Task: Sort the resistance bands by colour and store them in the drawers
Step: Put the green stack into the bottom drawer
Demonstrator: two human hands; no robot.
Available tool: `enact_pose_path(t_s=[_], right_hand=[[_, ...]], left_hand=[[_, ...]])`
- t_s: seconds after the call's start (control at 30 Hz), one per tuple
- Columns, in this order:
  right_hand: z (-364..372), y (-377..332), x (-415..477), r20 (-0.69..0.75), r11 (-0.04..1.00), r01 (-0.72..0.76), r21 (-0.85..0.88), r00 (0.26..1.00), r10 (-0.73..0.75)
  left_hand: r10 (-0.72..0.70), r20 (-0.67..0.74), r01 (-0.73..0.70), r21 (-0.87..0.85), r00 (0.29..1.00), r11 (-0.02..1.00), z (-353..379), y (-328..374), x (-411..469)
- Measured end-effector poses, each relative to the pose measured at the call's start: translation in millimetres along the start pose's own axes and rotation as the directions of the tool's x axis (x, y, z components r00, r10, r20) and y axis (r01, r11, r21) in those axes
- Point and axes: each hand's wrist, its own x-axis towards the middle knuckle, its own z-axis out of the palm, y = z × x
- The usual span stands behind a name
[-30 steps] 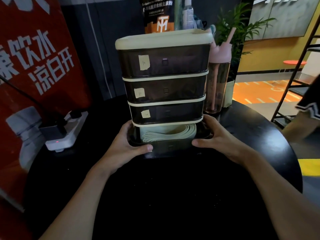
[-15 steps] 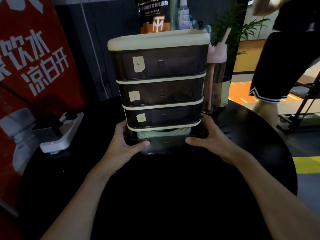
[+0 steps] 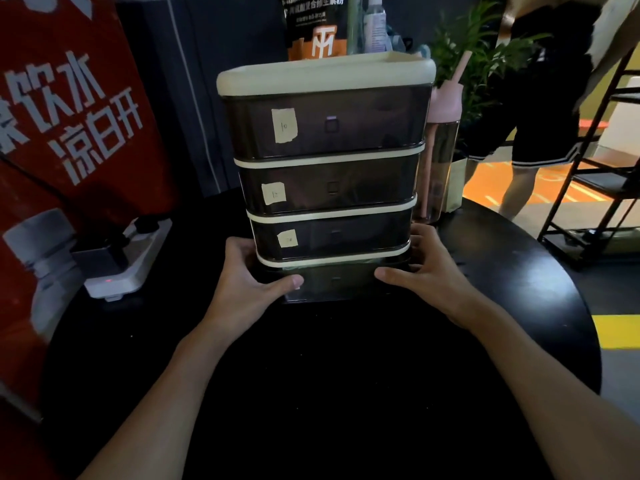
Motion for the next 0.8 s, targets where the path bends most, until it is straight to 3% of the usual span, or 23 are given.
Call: enact_pose_path(t_s=[0.2, 0.47, 0.57, 0.7, 0.8], right_hand=[[3.2, 2.9, 1.6, -0.079, 0.997, 0.044, -0.069, 0.996, -0.049], [0.0, 5.6, 4.0, -0.075, 0.996, 0.046, -0.075, 0.996, -0.052], [0.0, 0.6, -0.5, -0.045, 0.999, 0.03, -0.039, 0.998, -0.032], [-4.0, -15.7, -0.5, -0.068, 0.986, 0.061, 0.156, 0.996, -0.051], [-7.2, -25.7, 8.7, -0.065, 0.986, 0.101, 0.136, 0.994, -0.093]], left_hand=[[-0.003, -0.009, 0.003, -0.005, 1.0, 1.0, 1.2, 6.0, -3.2], [-0.001, -0.006, 0.001, -0.014, 1.0, 1.0, 0.0, 7.1, -3.1], [0.003, 0.038, -0.002, -0.03, 0.999, 1.0, -2.0, 7.5, -2.7], [0.036, 0.011, -0.035, -0.084, 0.999, 0.996, -11.0, 21.8, -0.5], [0.092, -0.034, -0.095, -0.098, 0.995, 0.991, -12.5, 34.0, 1.6]])
